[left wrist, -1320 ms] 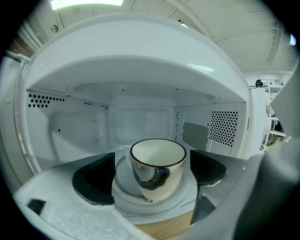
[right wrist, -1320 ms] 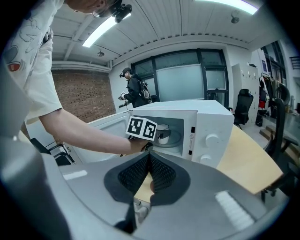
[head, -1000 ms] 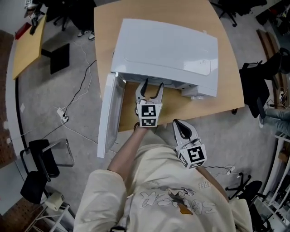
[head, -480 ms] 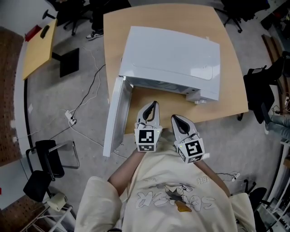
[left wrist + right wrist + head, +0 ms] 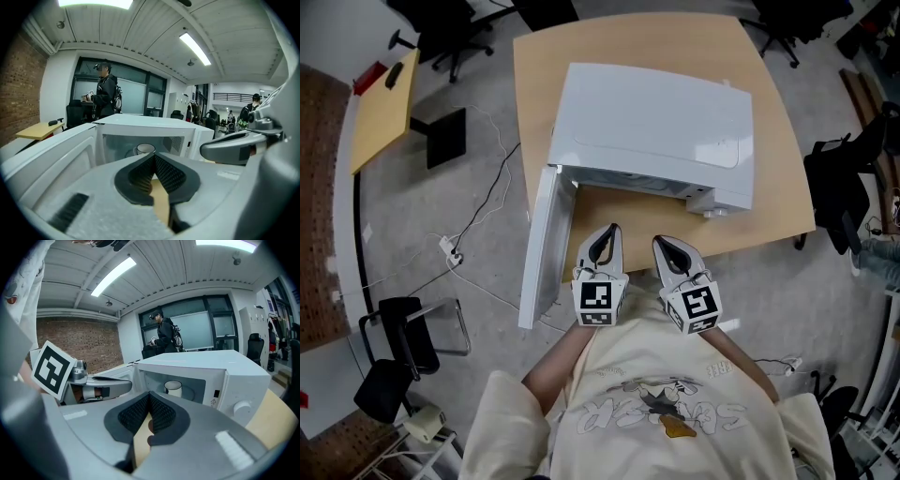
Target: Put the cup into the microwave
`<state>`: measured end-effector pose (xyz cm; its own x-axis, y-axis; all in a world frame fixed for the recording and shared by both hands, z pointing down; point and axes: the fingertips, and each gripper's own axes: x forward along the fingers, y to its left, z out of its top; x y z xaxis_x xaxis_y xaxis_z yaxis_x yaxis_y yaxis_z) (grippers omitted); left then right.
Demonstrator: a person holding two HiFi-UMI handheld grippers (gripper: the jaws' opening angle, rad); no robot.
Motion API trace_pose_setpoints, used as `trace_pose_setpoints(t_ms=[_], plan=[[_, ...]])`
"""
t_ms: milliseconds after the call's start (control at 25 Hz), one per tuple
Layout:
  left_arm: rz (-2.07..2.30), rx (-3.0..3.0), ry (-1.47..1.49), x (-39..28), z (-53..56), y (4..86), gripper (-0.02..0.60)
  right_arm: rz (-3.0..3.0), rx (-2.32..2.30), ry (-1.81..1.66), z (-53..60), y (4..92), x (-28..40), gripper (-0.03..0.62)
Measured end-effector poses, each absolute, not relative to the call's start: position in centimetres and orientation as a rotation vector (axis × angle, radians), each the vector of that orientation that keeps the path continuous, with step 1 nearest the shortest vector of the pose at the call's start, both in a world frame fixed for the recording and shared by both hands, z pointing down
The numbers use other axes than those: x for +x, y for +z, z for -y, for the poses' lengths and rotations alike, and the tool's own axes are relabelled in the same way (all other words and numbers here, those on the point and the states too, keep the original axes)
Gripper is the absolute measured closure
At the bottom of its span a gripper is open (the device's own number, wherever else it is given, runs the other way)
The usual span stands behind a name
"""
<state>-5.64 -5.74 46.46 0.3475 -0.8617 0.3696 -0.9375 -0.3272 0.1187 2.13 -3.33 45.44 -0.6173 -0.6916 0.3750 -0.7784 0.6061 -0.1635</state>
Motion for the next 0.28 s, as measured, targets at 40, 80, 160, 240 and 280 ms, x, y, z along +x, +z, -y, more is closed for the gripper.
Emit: trace_pose_setpoints(t_ms=[40, 80, 160, 240, 280], plan=[[1.594, 2.313, 0.347, -5.55, 5.81, 46.4, 0.577, 2.561, 1.201, 0.451, 3.4, 45.39, 2.09, 0.589], [1.59, 2.321, 0.351, -5.42, 5.86, 46.34, 0.577, 2.561, 1.203, 0.449, 3.45, 45.35, 2.07, 0.589], [1.582, 2.333, 0.362, -5.18, 5.84, 46.37, 0.577, 2.558, 1.205, 0.448, 3.44, 45.37, 2.06, 0.589], [1.573, 2.343, 0.37, -5.01, 5.79, 46.4, 0.577, 2.554, 1.205, 0.45, 3.39, 45.43, 2.04, 0.589], [1.569, 2.348, 0.374, -4.94, 5.78, 46.39, 0.577, 2.551, 1.205, 0.451, 3.37, 45.45, 2.03, 0.589]])
